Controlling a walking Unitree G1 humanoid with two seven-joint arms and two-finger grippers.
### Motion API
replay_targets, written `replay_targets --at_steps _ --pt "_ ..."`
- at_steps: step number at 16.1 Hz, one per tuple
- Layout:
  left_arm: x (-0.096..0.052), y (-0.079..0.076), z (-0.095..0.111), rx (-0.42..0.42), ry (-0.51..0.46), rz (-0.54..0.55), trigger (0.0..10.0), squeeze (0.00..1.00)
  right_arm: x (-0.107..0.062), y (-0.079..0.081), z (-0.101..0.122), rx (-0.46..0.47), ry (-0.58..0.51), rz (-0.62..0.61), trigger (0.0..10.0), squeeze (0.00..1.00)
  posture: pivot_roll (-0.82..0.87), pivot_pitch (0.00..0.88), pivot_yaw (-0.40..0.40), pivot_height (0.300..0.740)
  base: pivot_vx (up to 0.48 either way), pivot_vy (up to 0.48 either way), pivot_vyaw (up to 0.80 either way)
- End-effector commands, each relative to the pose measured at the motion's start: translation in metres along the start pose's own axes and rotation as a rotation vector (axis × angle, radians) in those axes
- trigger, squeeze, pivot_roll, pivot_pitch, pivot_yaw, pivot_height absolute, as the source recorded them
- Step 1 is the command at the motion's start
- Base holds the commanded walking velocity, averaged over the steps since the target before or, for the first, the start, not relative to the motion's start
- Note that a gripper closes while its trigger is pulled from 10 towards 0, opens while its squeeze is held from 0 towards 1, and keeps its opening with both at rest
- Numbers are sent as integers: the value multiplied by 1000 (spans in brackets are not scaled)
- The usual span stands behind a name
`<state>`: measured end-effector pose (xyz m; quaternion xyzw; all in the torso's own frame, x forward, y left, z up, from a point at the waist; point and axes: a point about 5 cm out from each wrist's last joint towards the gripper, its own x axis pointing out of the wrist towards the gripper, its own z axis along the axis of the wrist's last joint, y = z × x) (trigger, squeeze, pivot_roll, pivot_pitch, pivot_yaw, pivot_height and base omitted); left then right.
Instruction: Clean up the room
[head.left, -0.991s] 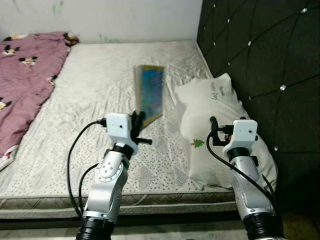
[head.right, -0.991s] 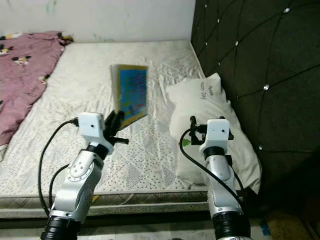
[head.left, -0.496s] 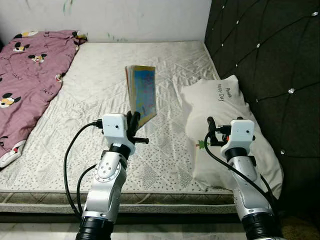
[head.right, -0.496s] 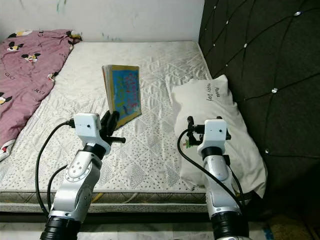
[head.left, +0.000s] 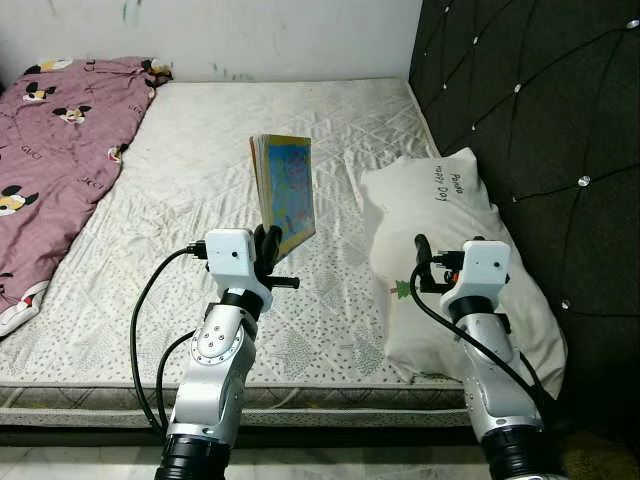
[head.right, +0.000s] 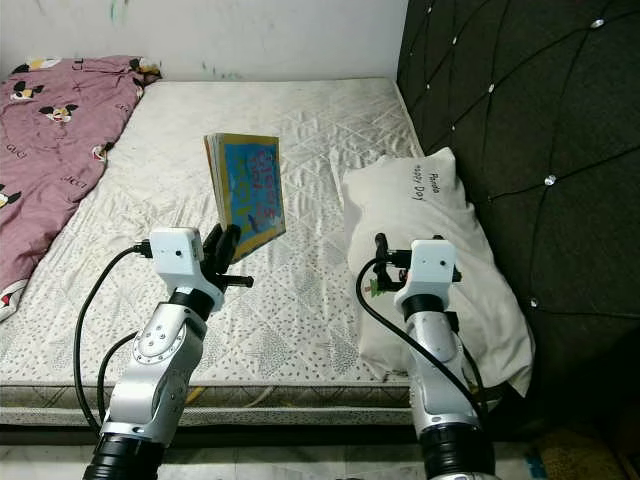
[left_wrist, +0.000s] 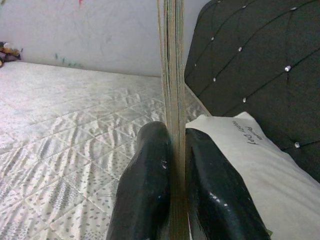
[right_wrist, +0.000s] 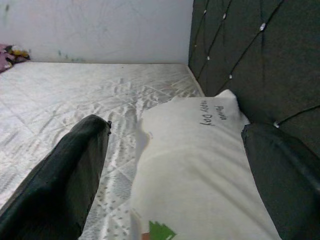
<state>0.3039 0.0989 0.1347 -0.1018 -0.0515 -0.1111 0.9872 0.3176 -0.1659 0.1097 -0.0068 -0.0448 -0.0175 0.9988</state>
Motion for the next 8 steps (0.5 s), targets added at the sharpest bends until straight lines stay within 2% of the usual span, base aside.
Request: replay_targets --at_steps 1,5,7,8 --pt "1 -1 9 -9 -39 -3 10000 0 2 2 2 11 2 3 10000 0 -109 103 35 740 0 0 0" --pt "2 0 8 -33 -23 -1 10000 0 1 5 -1 19 11 16 10000 0 -109 108 34 740 0 0 0" --pt "2 -1 8 -42 -22 -3 10000 0 1 4 0 17 12 18 10000 0 -109 108 32 740 0 289 0" --pt "2 -1 9 -25 -29 -9 10000 0 2 4 0 11 12 18 10000 0 -109 108 32 740 0 0 0"
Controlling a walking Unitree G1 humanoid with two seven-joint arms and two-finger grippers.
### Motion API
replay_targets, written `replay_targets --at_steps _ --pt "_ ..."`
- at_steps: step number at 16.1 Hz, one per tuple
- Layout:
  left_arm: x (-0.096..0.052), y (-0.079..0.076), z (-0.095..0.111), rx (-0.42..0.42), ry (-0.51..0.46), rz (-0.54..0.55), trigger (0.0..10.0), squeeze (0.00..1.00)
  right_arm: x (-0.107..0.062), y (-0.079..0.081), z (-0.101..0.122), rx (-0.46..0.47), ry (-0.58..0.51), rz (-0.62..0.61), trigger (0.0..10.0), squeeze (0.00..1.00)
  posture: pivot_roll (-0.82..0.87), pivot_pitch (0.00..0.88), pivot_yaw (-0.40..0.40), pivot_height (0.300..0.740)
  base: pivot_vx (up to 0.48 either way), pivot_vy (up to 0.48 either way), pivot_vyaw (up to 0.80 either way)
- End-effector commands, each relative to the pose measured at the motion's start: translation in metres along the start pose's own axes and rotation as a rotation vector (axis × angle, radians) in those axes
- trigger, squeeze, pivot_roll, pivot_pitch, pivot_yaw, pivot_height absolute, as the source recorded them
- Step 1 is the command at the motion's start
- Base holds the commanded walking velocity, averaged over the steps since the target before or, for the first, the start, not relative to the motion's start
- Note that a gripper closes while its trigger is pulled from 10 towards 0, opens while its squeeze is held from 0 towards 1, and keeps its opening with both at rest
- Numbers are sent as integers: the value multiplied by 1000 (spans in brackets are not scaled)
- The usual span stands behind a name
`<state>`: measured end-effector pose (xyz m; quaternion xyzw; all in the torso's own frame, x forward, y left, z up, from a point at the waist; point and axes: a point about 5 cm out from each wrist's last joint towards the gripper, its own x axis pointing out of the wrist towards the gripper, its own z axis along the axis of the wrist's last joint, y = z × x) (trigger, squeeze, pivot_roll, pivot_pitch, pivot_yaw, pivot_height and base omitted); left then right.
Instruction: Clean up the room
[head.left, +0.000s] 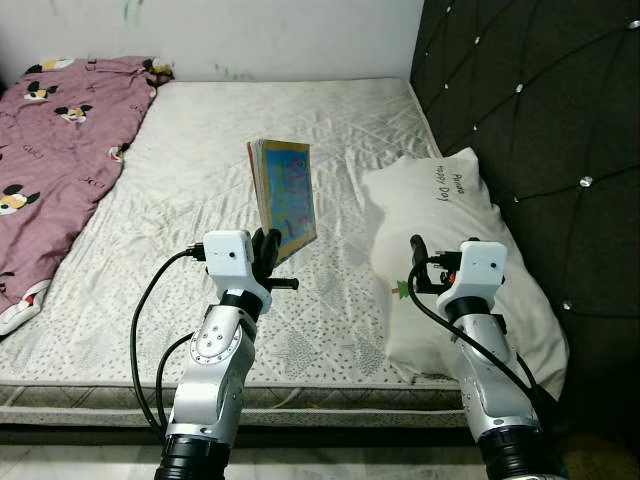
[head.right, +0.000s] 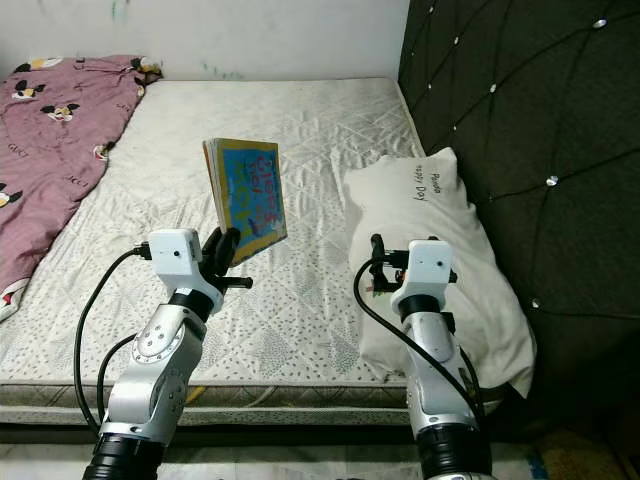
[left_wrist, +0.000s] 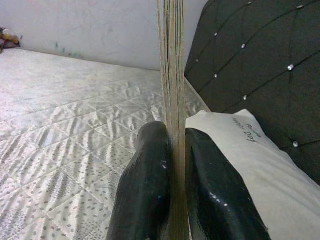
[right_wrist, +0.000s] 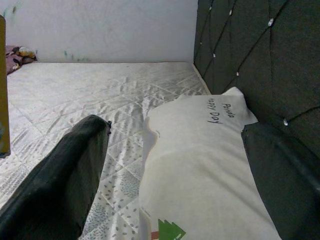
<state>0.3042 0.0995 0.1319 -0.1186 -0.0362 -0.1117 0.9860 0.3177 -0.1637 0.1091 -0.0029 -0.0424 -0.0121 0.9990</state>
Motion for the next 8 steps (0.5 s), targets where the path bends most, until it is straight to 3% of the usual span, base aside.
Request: replay_targets --at_steps 1,8 --pt "1 -6 12 1 -61 -31 10000 0 2 2 0 -2 8 7 10000 0 -109 108 33 740 0 0 0" --pt "0 -10 13 1 -66 -82 10000 0 -1 0 -4 -21 20 1 10000 0 -109 110 35 740 0 0 0"
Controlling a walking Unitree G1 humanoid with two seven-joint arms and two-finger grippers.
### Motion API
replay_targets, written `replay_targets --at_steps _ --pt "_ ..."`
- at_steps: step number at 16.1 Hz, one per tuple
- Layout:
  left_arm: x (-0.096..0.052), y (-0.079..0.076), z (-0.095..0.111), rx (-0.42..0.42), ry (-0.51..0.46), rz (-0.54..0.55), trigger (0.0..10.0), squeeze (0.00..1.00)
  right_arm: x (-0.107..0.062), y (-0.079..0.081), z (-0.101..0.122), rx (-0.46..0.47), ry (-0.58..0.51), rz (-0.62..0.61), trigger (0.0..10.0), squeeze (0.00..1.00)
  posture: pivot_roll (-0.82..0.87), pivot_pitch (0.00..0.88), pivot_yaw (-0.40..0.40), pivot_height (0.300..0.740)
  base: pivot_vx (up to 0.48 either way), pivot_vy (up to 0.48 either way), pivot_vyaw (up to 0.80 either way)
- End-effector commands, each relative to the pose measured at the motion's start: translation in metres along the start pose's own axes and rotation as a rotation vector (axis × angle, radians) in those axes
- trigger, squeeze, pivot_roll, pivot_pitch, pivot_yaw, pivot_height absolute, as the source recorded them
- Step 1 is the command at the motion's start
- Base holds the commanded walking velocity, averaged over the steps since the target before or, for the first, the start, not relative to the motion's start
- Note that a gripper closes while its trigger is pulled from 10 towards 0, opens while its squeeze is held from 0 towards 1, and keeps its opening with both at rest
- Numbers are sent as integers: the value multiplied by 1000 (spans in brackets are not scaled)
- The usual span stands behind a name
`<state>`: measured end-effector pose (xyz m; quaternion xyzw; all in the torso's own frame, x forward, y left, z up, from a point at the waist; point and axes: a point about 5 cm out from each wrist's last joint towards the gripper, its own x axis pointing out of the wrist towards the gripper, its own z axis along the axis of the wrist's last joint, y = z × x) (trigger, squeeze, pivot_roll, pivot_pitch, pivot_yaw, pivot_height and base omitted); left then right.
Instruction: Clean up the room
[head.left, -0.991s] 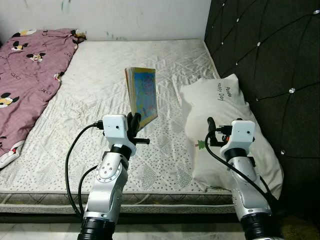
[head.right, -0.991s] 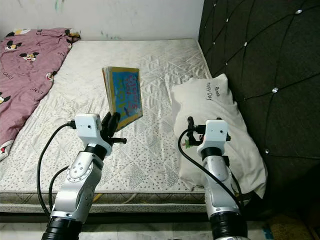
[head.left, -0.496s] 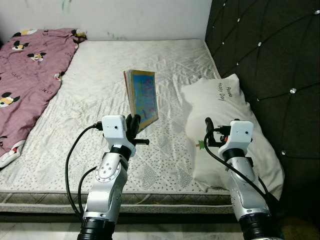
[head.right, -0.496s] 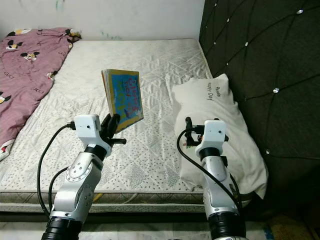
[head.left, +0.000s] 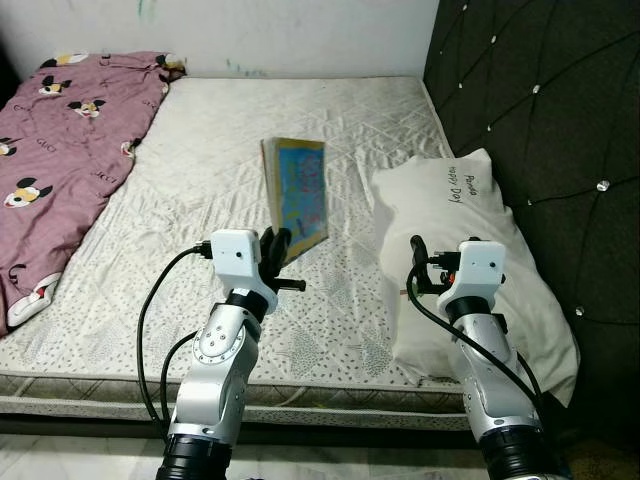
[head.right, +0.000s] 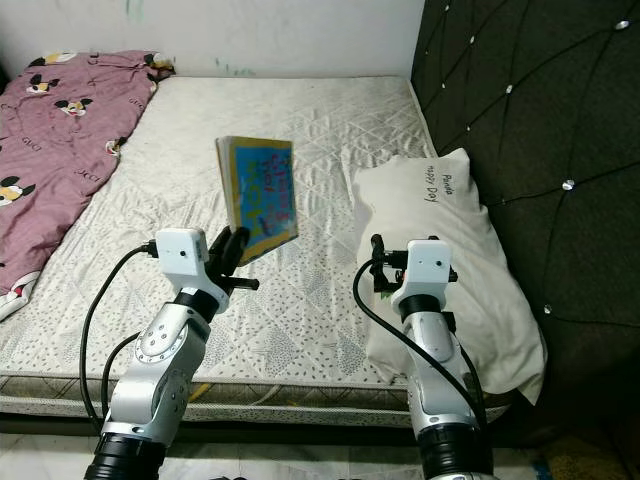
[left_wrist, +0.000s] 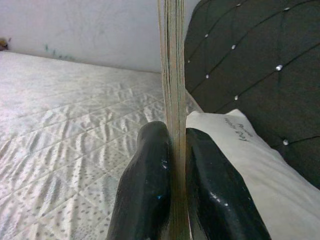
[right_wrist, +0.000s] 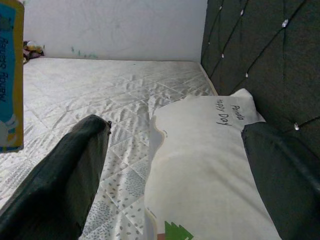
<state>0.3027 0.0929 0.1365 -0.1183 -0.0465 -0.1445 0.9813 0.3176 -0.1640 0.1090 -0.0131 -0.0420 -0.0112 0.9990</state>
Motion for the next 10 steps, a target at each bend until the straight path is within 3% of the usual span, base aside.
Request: replay_targets --at_steps 1,10 --pt "0 -2 10 3 -52 -15 10000 0 -1 1 -4 2 20 4 10000 0 -109 111 34 740 0 0 0" --pt "1 -3 9 18 -46 -2 10000 0 -2 4 -4 -4 15 27 10000 0 -111 108 33 740 0 0 0"
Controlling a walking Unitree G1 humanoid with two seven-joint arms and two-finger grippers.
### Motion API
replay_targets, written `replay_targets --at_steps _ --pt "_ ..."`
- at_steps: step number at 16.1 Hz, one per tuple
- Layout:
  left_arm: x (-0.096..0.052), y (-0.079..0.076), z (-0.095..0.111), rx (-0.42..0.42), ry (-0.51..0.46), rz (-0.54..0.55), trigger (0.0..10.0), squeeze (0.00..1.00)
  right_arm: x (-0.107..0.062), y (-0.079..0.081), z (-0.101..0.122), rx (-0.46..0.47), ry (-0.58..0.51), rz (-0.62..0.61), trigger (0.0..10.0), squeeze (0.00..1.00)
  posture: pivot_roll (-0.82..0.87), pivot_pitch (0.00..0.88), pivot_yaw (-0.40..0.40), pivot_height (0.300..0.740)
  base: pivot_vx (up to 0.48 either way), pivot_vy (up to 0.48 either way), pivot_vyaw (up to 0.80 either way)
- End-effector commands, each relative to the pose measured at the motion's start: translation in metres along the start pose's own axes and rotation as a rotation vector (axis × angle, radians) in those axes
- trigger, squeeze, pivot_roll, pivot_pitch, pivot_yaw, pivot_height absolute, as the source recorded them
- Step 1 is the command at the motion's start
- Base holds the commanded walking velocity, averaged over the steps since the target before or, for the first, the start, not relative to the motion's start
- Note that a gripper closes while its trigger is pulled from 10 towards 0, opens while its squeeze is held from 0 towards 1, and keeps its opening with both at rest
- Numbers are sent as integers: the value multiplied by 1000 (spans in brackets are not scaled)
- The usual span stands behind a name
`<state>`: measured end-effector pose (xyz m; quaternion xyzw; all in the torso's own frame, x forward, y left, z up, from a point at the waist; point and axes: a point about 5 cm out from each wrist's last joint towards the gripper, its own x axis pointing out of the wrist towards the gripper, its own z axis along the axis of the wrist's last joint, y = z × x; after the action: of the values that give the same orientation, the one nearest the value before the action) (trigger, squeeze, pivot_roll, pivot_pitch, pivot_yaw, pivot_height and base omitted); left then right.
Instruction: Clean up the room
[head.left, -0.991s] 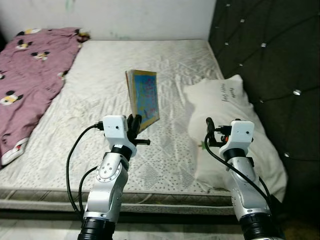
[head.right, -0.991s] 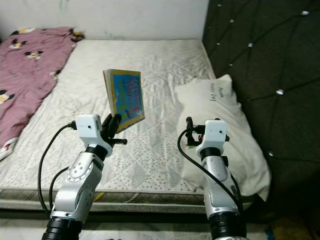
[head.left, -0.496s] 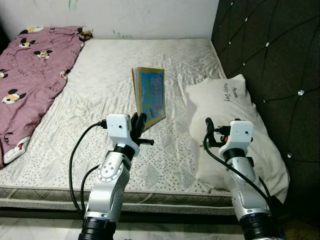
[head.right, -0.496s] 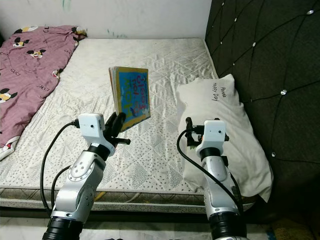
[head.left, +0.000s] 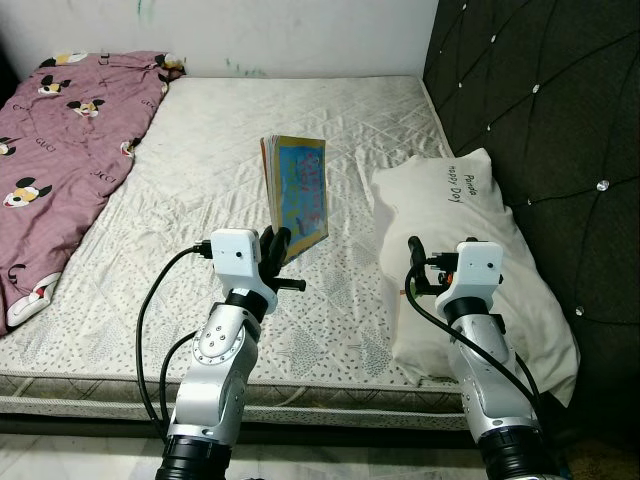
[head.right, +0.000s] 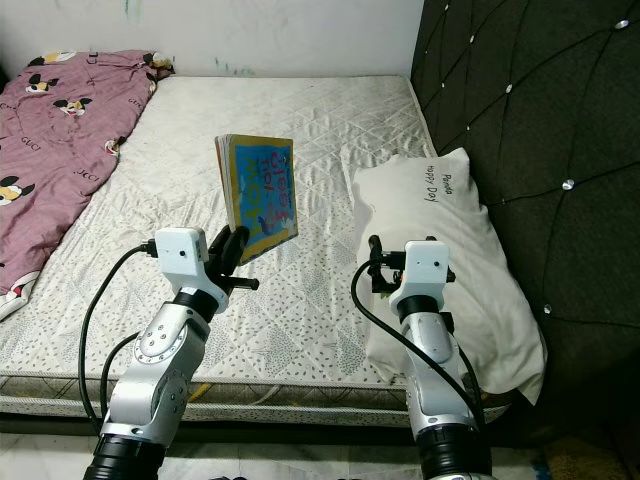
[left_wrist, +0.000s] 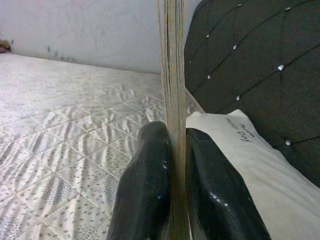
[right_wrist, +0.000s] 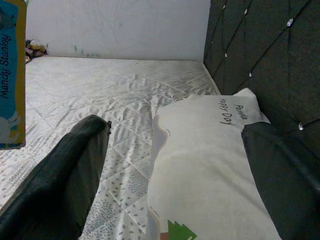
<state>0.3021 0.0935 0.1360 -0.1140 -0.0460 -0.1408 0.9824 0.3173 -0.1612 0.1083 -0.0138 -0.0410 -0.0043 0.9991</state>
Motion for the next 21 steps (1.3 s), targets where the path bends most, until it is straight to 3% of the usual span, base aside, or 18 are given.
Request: replay_targets --at_steps 1,4,16,21 --pt "3 -4 9 10 -48 -10 10000 0 -2 2 -3 -3 13 15 10000 0 -111 108 33 740 0 0 0" --pt "3 -4 9 11 -47 -8 10000 0 -2 4 -4 5 16 29 10000 0 -112 107 33 740 0 0 0" --pt "4 -4 10 11 -49 6 10000 0 -4 8 -5 13 16 59 10000 0 -113 118 29 637 0 0 0" --pt "4 -2 10 13 -49 16 10000 0 -4 13 -5 11 10 93 10000 0 -113 118 28 637 0 0 0"
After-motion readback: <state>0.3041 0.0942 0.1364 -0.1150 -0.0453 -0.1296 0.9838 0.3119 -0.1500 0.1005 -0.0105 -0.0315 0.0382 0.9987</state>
